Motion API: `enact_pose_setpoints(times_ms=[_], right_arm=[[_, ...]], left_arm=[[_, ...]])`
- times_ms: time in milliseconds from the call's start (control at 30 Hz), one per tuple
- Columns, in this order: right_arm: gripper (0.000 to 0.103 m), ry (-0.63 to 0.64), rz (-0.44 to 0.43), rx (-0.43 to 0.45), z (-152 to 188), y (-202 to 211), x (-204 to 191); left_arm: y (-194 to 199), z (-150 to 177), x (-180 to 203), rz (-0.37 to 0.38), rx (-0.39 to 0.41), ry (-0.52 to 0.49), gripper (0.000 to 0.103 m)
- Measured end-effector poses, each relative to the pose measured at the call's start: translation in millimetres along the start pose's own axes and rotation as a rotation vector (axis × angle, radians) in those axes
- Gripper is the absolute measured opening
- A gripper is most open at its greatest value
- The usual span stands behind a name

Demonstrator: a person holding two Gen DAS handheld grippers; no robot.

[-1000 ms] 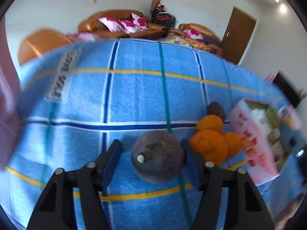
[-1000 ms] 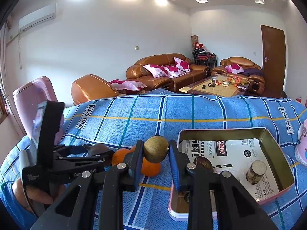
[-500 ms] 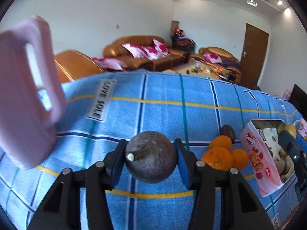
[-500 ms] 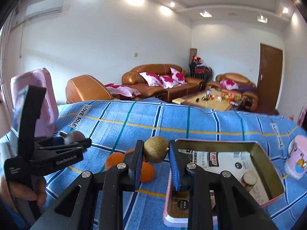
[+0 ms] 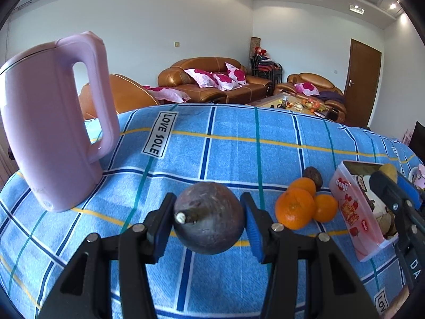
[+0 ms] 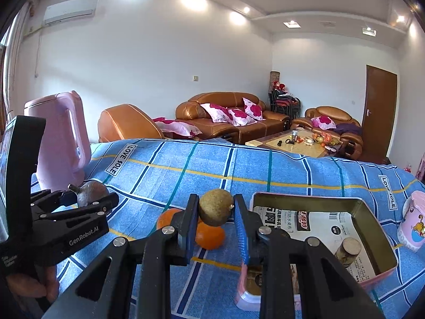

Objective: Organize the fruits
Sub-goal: 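Carry the purple fruit with the left gripper while the right gripper carries the brown fruit over the tin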

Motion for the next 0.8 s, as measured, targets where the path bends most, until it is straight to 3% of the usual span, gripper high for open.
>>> enact_pose_setpoints(times_ms=[400, 800], right_arm=[[0.028, -0.007, -0.001, -0.007, 4.1, 14.4, 3.6], [0.028, -0.041, 0.038, 0.002, 9.1, 37.9, 38.1]], left_arm=[[18.2, 11.6, 12.9, 0.005, 0.009, -0.023, 0.051], [33.9, 14.1, 36.1, 0.039, 0.019, -0.042, 0.051]])
Point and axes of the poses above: each gripper's, at about its wrist camera, not at the fingertips, and y roughly against the way its jaws point, x to its right, z to its underside, the point moved 2 cm from there along -y, roughly the way its jaws point, and after that the axes turned 9 degrees about -z, right-handed, at the moved point
